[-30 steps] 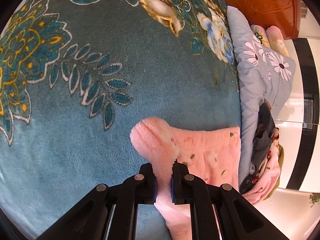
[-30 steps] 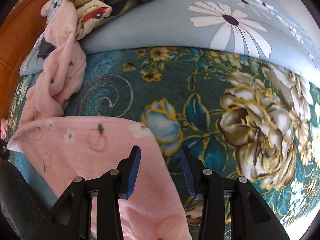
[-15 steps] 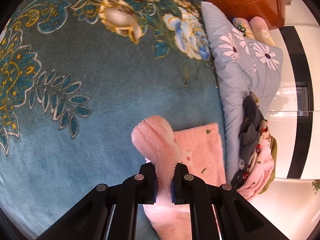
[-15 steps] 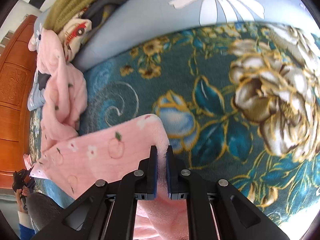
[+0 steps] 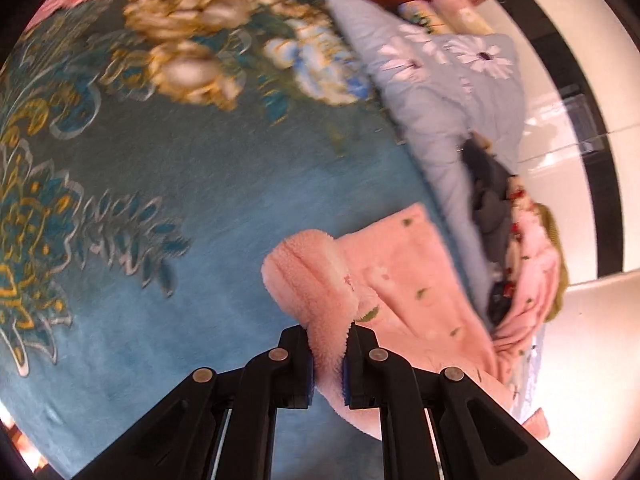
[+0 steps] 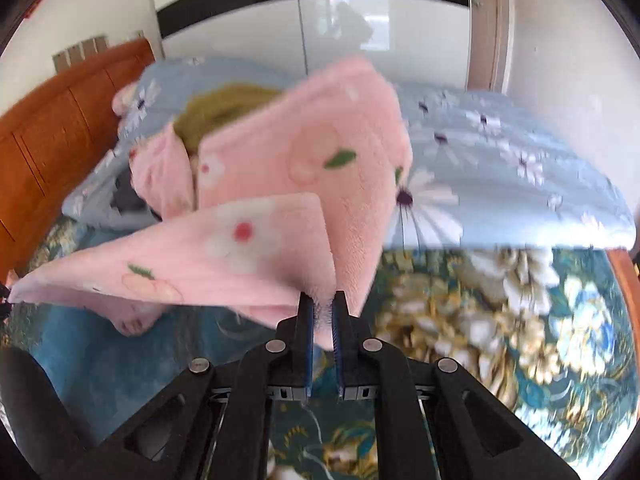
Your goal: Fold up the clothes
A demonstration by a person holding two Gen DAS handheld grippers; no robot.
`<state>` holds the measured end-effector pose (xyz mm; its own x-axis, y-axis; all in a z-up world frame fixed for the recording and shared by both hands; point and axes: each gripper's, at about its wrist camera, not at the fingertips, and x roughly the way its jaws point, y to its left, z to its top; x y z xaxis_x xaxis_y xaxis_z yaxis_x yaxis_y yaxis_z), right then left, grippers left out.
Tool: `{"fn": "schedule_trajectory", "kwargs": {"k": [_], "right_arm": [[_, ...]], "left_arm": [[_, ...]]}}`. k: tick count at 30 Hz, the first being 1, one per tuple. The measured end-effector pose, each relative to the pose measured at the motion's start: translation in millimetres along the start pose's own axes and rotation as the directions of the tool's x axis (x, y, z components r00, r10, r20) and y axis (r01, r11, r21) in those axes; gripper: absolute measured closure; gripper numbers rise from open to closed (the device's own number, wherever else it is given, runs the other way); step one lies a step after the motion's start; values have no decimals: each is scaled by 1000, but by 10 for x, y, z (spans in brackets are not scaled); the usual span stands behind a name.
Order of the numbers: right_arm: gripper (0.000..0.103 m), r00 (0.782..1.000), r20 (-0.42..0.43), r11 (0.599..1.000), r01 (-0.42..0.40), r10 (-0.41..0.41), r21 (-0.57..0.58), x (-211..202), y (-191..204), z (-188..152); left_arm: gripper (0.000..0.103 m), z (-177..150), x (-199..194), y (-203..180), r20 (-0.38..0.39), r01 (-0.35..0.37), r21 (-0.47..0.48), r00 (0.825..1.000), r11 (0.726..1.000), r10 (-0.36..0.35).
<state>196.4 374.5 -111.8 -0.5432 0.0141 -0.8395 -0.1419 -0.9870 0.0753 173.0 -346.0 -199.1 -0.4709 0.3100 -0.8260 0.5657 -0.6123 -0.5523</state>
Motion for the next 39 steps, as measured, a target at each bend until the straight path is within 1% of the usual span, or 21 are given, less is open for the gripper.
{"fn": "schedule_trajectory", "kwargs": {"k": [1, 3, 4, 6, 9, 11, 12, 13, 15, 17, 18, 21, 23, 24, 25, 29, 31, 32, 34, 36, 39], "right_arm": [[95, 997, -79, 999, 24, -21, 36, 213, -79, -246], [95, 986, -166, 990, 41, -19, 132, 371, -277, -631], [95, 982, -187, 984, 44, -11, 172, 377, -381, -768], [95, 982, -187, 975, 59, -19, 213, 288, -530, -852], [95, 992, -125, 972, 36, -7, 233, 133, -584, -673], [84, 995, -96, 970, -10, 35, 242, 133, -510, -502], [73, 994, -89, 973, -38, 59, 229, 172, -401, -413], [68, 993, -86, 976, -65, 84, 206, 228, -256, -326], [67, 982, -107, 974, -134, 155, 184, 400, 22, -211], [65, 964, -135, 964, -205, 229, 168, 586, 296, -111], [64, 954, -141, 953, -235, 263, 190, 680, 367, -75], [61, 933, -124, 897, -280, 338, 342, 922, 383, -18], [55, 912, -99, 837, -317, 398, 447, 1042, 370, -11], [48, 904, -86, 808, -328, 419, 489, 1086, 367, -10], [45, 898, -75, 783, -334, 433, 525, 1123, 368, -8], [45, 921, -102, 764, -245, 375, 598, 1255, 369, -14], [46, 929, -116, 750, -206, 353, 628, 1306, 347, -23], [52, 930, -128, 746, -187, 343, 639, 1319, 331, -24], [93, 932, -157, 742, -151, 327, 653, 1336, 297, -21], [97, 932, -159, 756, -155, 325, 636, 1276, 220, 13], [98, 952, -126, 821, -168, 279, 546, 976, 70, 164]], "left_arm": [[93, -62, 76, 173, -12, -11, -40, 1000, 999, 11], [93, -139, 138, 387, -17, -1, -89, 1000, 996, 0], [93, -174, 155, 456, -17, 5, -102, 1000, 995, -6], [93, -203, 156, 469, -13, 6, -94, 1000, 996, -7], [93, -207, 145, 399, 1, 0, -72, 1000, 997, 0], [93, -203, 132, 370, 5, 2, -74, 1000, 997, -2], [93, -206, 126, 372, 6, 4, -78, 1000, 997, -3], [93, -209, 120, 375, 6, 5, -82, 1000, 997, -4], [93, -216, 108, 379, 8, 7, -90, 1000, 996, -7], [93, -226, 95, 393, 9, 12, -99, 1000, 995, -11], [93, -231, 91, 400, 10, 14, -104, 1000, 995, -13], [93, -242, 109, 403, 9, 12, -114, 1000, 993, -11], [93, -244, 128, 405, 6, 4, -121, 1000, 993, -4], [93, -243, 135, 409, 5, 3, -123, 1000, 992, -2], [93, -242, 143, 412, 5, 1, -126, 1000, 992, 0], [93, -240, 178, 428, 2, -8, -130, 1000, 991, 8], [93, -241, 185, 435, 2, -10, -131, 1000, 991, 10], [93, -240, 186, 438, 3, -11, -131, 1000, 991, 11], [93, -237, 177, 430, 10, -13, -125, 1000, 992, 15], [93, -228, 147, 401, 30, -28, -111, 999, 993, 32], [93, -175, 39, 333, 78, -31, -86, 996, 996, 38]]}}
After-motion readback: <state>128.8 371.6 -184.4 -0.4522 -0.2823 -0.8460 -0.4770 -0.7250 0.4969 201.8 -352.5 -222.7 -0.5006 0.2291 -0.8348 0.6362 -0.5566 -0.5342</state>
